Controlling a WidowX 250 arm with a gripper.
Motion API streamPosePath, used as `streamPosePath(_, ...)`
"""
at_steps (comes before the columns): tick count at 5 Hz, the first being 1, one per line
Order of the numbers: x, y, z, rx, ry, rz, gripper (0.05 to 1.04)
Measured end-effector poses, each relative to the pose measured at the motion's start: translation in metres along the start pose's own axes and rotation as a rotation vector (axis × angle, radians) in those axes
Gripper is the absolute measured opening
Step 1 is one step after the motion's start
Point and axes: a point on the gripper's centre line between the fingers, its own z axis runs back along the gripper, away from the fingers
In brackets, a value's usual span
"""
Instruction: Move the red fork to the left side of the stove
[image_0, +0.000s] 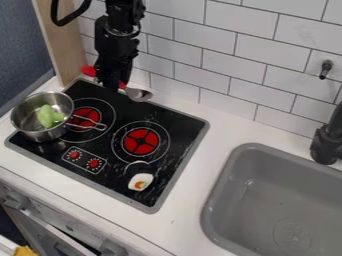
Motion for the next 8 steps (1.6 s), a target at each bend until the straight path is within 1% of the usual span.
streamPosePath(1,0.012,0.003,-0.012,0.024,-0.004,0.011,0.351)
streamPosePath(2,0.019,0.006,-0.025,0.059,0.005,0.022,0.349)
streamPosePath(3,0.022,0.007,-0.038,0.084,0.011,0.005,0.349)
streamPosePath(4,0.023,0.006,-0.042,0.088,0.016,-0.015,0.349)
streamPosePath(5,0.024,0.005,-0.045,0.088,0.024,-0.021,0.421)
streamPosePath(6,0.027,0.008,-0.044,0.107,0.028,-0.018,0.728)
streamPosePath(7,0.028,0.008,-0.045,0.110,0.022,-0.013,0.979)
streamPosePath(8,0.029,0.011,-0.045,0.116,0.013,-0.002,1.001)
